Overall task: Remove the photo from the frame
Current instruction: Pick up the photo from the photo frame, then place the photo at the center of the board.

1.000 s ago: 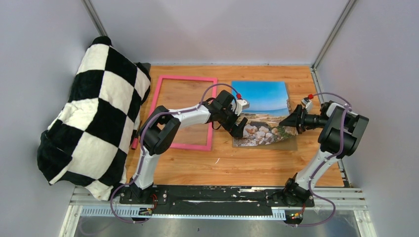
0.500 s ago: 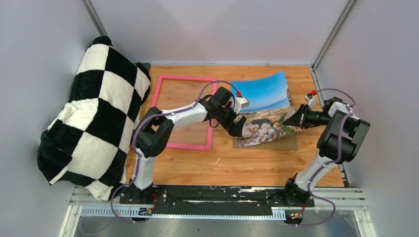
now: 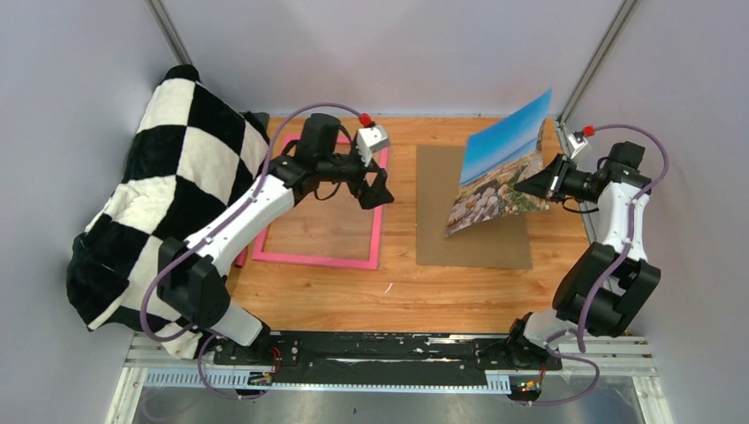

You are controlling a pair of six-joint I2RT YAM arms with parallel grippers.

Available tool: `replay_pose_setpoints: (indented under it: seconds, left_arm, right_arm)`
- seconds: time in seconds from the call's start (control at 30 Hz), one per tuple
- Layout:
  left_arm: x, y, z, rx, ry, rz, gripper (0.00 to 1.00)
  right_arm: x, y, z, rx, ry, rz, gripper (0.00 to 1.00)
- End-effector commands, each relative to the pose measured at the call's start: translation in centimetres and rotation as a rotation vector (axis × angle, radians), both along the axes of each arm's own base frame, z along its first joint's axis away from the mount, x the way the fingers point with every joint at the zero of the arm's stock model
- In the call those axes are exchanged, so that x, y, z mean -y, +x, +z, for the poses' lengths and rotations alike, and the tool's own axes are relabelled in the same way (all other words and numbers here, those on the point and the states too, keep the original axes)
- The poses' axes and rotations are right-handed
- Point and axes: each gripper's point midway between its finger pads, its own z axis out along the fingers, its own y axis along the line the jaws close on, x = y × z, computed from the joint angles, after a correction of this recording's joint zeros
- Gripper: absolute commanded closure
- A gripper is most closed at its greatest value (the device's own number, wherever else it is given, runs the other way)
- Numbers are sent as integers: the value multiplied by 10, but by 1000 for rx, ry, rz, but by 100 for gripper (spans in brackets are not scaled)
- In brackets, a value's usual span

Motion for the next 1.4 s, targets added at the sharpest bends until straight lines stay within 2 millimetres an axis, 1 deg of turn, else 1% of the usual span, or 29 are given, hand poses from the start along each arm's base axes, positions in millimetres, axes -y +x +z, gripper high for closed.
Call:
replay_pose_setpoints:
  seconds: [0.0,0.1,0.2,0.3,0.33,0.37,0.4,0.43,0.47,0.53,0.67,0.7,0.77,0.8,0.87,0.93,0.97,1.0,1.1,1.17,1.27,1.37]
  left_arm:
    - [-58,-5,-27,-76,76,61,0]
    - [-106,1,-35,-108,91,162,0]
    - [-154,6,-42,-105,119,271,0]
    - [-199,7,-43,-98,117,380,0]
    - [-209,6,-43,-97,109,404,0]
    - [-224,6,-45,-103,96,440,0]
    - [-234,5,-46,-109,80,460,0]
    - [-242,4,-48,-119,68,477,0]
    - [-247,3,-50,-130,50,483,0]
    - [-254,3,-56,-159,27,494,0]
    - [-259,5,-62,-178,26,501,0]
    - [-259,4,-61,-174,27,501,0]
    - [-258,2,-58,-158,27,497,0]
    - [-258,1,-56,-152,27,496,0]
    - [-257,0,-53,-138,24,489,0]
    - [-256,-1,-51,-127,21,484,0]
    - [-256,-1,-49,-121,19,479,0]
    - [-255,-3,-49,-119,14,471,0]
    - [-253,-5,-47,-104,10,459,0]
    - [-253,-5,-46,-97,9,464,0]
    - [-254,-4,-45,-92,6,471,0]
    - [-254,-4,-45,-90,7,476,0]
  right_arm:
    - [-23,6,64,131,26,-6,100]
    - [-39,14,99,239,-3,-14,100]
    - [-64,20,124,300,15,-4,100]
    - [-97,26,142,336,31,39,100]
    - [-111,28,146,340,36,66,100]
    - [-124,30,151,348,41,93,100]
    - [-142,28,158,359,52,133,100]
    - [-156,27,166,376,61,164,100]
    - [-170,25,178,404,69,195,100]
    - [-189,21,196,457,81,237,100]
    - [-218,6,229,561,139,321,100]
    - [-225,0,233,588,152,345,100]
    - [-234,-10,229,623,167,379,100]
    - [-239,-14,224,634,169,392,100]
    - [-246,-14,200,615,159,392,100]
    - [-252,-8,163,554,141,381,100]
    - [-255,-2,134,499,129,369,100]
    - [-259,2,110,450,121,365,100]
    - [-266,14,44,304,113,334,100]
    - [-265,22,4,224,91,277,100]
    - [-265,27,-42,143,51,213,100]
    - [-259,24,-82,50,-7,159,100]
